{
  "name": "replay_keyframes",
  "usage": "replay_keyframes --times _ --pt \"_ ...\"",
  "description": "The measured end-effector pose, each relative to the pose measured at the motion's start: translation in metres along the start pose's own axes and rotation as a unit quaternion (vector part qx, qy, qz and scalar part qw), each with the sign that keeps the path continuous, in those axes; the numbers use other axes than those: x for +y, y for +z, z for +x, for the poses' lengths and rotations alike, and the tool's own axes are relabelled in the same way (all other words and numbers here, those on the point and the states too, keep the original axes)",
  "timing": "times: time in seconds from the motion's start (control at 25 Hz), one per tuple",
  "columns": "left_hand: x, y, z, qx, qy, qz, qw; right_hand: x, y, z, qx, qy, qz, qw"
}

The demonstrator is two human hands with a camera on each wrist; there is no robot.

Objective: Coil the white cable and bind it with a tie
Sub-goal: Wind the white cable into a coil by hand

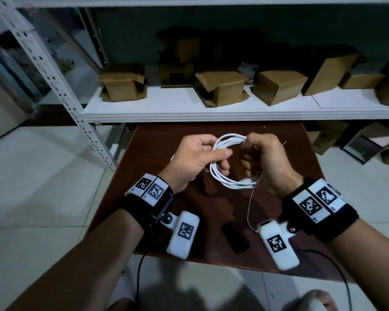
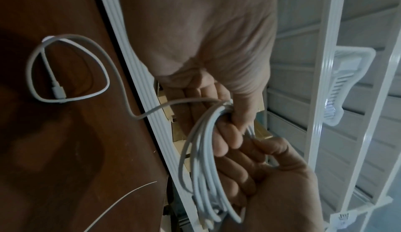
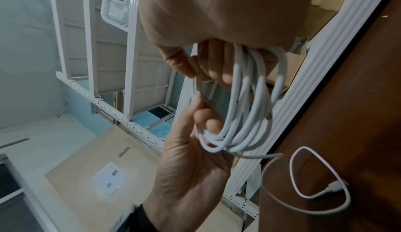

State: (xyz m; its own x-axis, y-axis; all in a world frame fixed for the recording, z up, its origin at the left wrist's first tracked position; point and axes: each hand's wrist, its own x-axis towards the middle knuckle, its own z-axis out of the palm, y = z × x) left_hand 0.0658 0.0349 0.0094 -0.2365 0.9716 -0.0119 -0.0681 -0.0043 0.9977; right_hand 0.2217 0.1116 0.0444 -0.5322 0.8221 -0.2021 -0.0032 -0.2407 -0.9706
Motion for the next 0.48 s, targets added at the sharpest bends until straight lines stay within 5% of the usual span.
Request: replay_keyframes --times 0.12,0.36,0.48 --pt "-0.009 0.000 0.001 0.011 0.002 0.064 0.998 -0.002 -0.004 0.000 0.028 -0.017 0.014 0.999" --pt "-0.011 0.006 0.002 -0.051 -0.106 0.118 0.986 0.002 -0.008 0.002 0.074 -0.037 0.018 0.996" --pt "-0.018 0.013 0.005 -0.037 -0.057 0.120 0.990 0.004 -0.006 0.003 0.084 -0.033 0.045 0.995"
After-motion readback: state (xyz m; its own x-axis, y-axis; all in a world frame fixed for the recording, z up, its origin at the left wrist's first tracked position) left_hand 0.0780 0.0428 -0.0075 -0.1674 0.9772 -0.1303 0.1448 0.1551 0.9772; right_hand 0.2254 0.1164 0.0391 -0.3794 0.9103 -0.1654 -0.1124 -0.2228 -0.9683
